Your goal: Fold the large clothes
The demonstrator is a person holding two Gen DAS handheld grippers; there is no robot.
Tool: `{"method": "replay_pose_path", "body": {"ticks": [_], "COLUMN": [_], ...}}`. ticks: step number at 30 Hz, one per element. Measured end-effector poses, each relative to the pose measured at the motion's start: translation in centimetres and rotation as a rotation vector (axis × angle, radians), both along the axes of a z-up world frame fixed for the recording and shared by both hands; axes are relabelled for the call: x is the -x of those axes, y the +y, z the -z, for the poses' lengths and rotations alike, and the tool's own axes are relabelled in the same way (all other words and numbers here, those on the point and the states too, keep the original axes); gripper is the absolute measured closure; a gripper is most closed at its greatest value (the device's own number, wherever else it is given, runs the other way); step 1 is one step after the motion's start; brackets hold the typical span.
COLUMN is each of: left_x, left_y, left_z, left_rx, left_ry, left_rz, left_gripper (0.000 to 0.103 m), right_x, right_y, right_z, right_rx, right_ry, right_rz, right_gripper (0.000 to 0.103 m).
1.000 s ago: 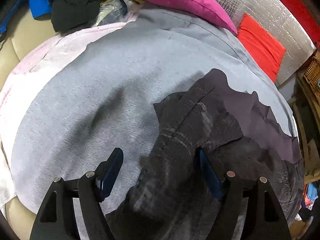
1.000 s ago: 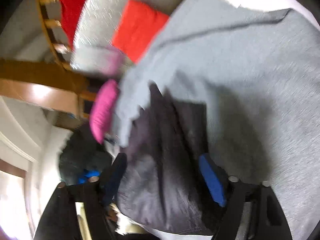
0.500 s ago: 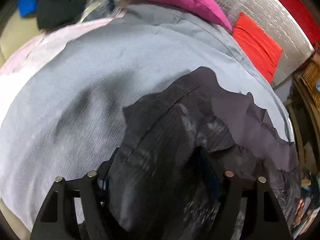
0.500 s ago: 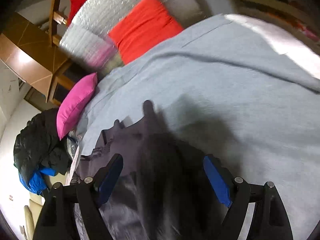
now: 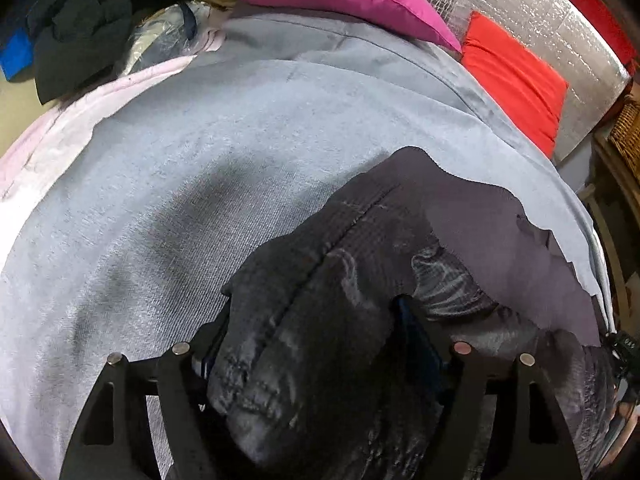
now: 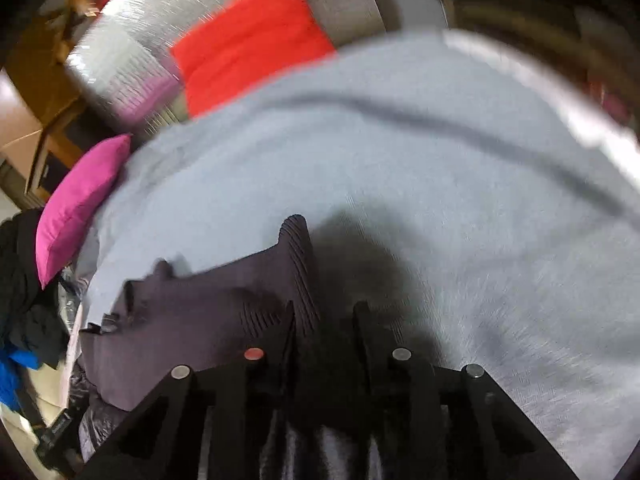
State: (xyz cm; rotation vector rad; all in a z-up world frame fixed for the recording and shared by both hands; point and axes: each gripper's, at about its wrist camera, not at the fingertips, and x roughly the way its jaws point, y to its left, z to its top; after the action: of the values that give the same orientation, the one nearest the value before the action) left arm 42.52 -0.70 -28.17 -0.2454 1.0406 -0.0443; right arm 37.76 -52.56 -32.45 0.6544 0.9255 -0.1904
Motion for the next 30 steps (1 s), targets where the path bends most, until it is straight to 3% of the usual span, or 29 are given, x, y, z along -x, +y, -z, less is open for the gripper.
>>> {"method": "replay_pose_path", "body": {"ticks": [2,3,4,6,9,15,20,23,26,28,30], "left_x": [0.7,1.3,1.9,3.9,6.9,11.0,12.5,11.7,11.5,12.0,13.1], "left_y": [0.0,0.1,0.1,0.5,1.2,3.5,4.9,3.8,3.3,3.6,3.6], "left_z": [-0.7,-1.4,-1.9,-3.5,-4.6,-4.2,-2.6,-1.6,-1.6,-2.5,-4.0], "left_rx": [-0.019,-0.035,-0.043,-0.078,-0.138,-0.220,-0.197,-0.274,-0.284,-0.272,-0.265], "left_ry": [-0.009,-0.026,-0.045,-0.104,-0.157,-0.120,-0.076,-0.045,-0.036,-0.065,-0.145], "left_rz": [0.008,0.014,0.018,0.024,0.041,0.023,-0.033,-0.005,-0.015,-0.042,-0.052], "left_gripper": [0.026,0.026,0.026,0.026,0.026,0.026,0.019,0.017,0.017,0.017,0.017], "right_x": [0.9,1.4,2.3,4.3,7.7,13.7,18.5,19.0,18.0,18.1,19.2], "right_y": [-0.5,-0.7,-1.1,-1.7,-2.1,-1.4,-0.3,0.6,1.6,1.6,0.9], "right_z": [-0.9,-1.3,-2.0,-3.5,-5.5,-5.6,-3.6,-2.4,-0.8,-1.7,-3.6], "right_rx": [-0.062,-0.092,-0.136,-0.192,-0.174,-0.095,-0.117,-0.084,0.001,0.047,0.027], "right_ry": [-0.035,-0.044,-0.068,-0.138,-0.177,-0.127,-0.081,-0.050,0.026,0.005,-0.094], "right_rz": [0.000,0.008,0.026,0.042,0.036,-0.003,-0.016,-0.031,-0.061,-0.061,-0.014], "right_gripper": [0.062,0.041,0.027,0.027,0.021,0.021,0.021,0.021,0.021,0.021,0.021]}}
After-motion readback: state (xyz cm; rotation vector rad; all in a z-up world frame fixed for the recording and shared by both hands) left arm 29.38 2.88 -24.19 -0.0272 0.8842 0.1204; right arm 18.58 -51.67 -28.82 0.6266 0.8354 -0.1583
